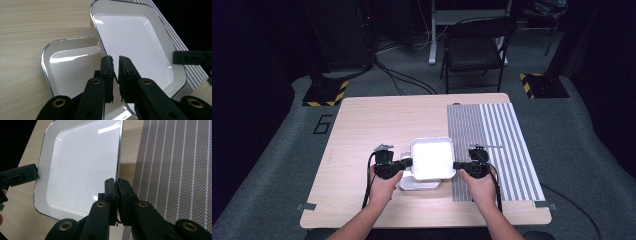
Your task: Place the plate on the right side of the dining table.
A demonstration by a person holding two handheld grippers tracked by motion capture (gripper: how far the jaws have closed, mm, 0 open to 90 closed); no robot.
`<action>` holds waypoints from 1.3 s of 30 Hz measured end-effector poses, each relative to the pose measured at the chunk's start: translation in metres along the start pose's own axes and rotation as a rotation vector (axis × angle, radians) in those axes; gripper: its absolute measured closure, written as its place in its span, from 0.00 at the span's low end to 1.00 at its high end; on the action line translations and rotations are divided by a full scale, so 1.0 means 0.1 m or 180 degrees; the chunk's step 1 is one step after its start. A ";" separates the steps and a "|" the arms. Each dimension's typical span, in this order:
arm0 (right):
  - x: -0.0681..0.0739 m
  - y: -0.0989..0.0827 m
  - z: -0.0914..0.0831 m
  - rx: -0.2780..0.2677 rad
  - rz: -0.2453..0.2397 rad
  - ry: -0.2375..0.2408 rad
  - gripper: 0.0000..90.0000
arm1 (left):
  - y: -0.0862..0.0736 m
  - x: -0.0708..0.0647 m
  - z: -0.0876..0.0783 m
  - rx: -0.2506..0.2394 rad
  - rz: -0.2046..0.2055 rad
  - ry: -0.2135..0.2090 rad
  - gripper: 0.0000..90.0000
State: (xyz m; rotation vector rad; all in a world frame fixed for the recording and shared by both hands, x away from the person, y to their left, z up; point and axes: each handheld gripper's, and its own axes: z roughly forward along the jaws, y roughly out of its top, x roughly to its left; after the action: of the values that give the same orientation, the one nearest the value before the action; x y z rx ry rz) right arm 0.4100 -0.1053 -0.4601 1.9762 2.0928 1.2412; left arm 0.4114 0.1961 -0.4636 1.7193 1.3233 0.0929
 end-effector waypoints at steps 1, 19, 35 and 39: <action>-0.01 0.00 0.00 -0.0007 -0.0007 -0.0014 0.97 | 0.00 -0.01 0.00 -0.0002 0.0011 0.0011 0.91; -0.13 0.03 -0.07 0.0068 0.0011 -0.0098 0.98 | 0.05 -0.12 0.10 0.0007 0.0073 -0.0055 0.91; -0.19 0.10 -0.21 0.0012 0.0017 -0.0125 0.98 | 0.12 -0.25 0.15 -0.0021 0.0139 -0.0118 0.89; -0.22 0.10 -0.24 -0.0007 0.0027 -0.0109 0.98 | 0.14 -0.28 0.18 -0.0015 0.0139 -0.0127 0.89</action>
State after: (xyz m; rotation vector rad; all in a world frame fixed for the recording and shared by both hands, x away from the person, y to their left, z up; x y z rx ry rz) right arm 0.4108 -0.1377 -0.4494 1.9929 2.0691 1.2016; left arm 0.4200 0.1636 -0.4511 1.7378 1.2556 0.0863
